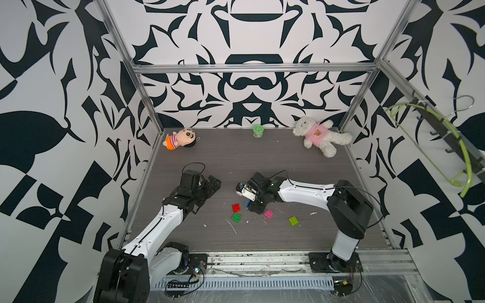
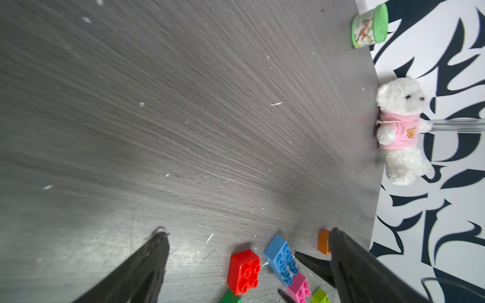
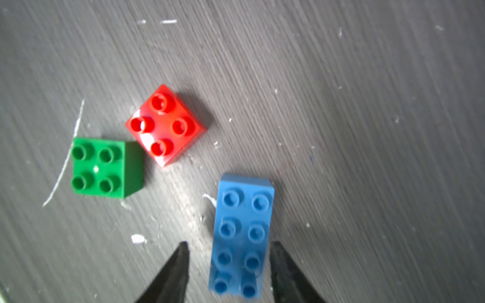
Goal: Assemble the letter v with lego
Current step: Pick up the lego brick from the center of the board, then move the lego brick at the center of the board.
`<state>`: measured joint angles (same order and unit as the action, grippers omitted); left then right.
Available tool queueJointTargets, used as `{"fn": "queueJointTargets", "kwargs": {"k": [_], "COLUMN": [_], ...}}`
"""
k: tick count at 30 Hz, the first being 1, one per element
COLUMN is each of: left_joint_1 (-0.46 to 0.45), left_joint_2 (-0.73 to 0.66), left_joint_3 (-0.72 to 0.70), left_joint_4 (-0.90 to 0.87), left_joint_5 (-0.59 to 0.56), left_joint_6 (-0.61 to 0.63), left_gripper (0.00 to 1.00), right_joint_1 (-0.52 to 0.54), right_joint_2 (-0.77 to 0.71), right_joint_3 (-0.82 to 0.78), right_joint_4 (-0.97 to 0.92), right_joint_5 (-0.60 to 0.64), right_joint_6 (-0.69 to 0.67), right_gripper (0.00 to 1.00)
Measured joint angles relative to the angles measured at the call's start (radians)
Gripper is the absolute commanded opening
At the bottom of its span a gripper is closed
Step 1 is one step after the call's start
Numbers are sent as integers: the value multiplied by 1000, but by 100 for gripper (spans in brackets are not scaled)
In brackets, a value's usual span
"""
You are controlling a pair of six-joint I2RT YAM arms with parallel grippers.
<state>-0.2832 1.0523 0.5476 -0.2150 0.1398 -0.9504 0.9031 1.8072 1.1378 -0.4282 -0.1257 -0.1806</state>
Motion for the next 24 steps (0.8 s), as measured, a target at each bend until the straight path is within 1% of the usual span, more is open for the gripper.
{"fn": "queueJointTargets", "kwargs": {"k": [1, 5, 8, 11, 13, 16, 19, 21, 24], "left_joint_1": [1, -14, -86, -175, -238, -323, -387, -415, -423], "left_joint_2": [7, 71, 125, 184, 246, 350, 431, 479, 509], "left_joint_3": [0, 0, 7, 50, 116, 227, 307, 344, 356], "left_joint_4": [-9, -8, -5, -12, -43, -93, -147, -185, -235], "left_joint_5": [1, 16, 12, -8, -40, -86, -127, -143, -158], "left_joint_6": [-3, -36, -72, -97, -108, -105, -97, -92, -80], "left_gripper": [99, 99, 100, 97, 93, 84, 72, 70, 69], "right_joint_1": [1, 2, -1, -26, -61, -130, -209, -261, -323], "right_joint_2": [8, 6, -9, -50, -88, -148, -200, -230, -265], "right_joint_3": [2, 4, -6, -37, -58, -86, -109, -121, -136], "right_joint_4": [-1, -1, 0, 5, 5, 13, 19, 20, 22], "right_joint_5": [3, 24, 49, 60, 64, 78, 85, 86, 95], "right_joint_6": [-6, -37, -43, -43, -39, -35, -25, -9, 11], "right_gripper": [33, 20, 17, 16, 15, 13, 10, 7, 4]}}
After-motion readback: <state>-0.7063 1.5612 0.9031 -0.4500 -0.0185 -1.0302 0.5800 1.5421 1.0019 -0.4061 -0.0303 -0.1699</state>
